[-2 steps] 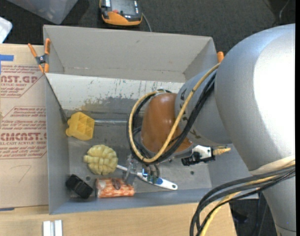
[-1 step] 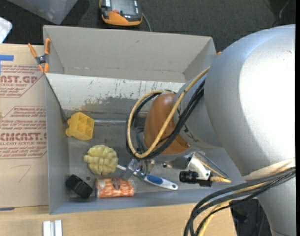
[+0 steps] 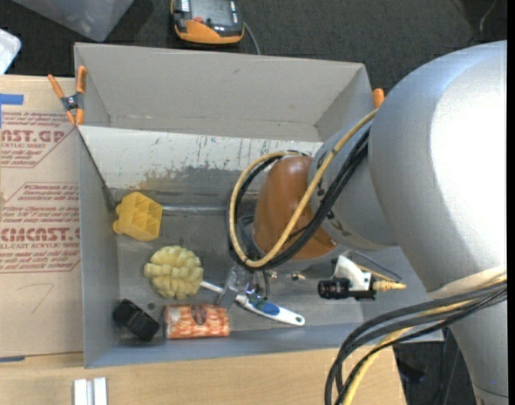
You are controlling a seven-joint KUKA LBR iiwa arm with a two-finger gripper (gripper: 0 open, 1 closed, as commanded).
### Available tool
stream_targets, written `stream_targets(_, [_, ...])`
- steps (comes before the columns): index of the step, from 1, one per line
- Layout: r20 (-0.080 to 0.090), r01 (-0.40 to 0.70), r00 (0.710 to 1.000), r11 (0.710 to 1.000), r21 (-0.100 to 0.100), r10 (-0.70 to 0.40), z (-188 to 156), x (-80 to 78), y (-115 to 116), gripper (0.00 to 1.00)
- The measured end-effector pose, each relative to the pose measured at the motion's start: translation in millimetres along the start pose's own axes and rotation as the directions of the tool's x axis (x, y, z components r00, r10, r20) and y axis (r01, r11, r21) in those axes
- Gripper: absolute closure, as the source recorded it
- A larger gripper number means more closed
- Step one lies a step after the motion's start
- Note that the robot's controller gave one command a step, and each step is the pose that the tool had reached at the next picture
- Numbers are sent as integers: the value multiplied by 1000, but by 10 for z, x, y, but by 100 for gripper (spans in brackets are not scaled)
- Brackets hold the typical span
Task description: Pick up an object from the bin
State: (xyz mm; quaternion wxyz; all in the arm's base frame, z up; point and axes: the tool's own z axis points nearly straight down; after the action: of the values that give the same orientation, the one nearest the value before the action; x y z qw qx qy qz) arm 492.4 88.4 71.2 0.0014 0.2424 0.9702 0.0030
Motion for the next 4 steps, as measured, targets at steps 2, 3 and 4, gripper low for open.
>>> stream_targets(2, [-1, 129, 992, 992, -1, -129, 5, -103, -148, 100])
stream_targets(3, [0, 292, 957, 957, 0, -292, 10, -209, -18, 100])
stream_targets(4, [-1, 137, 991, 991, -2, -137, -424, -54, -146, 100])
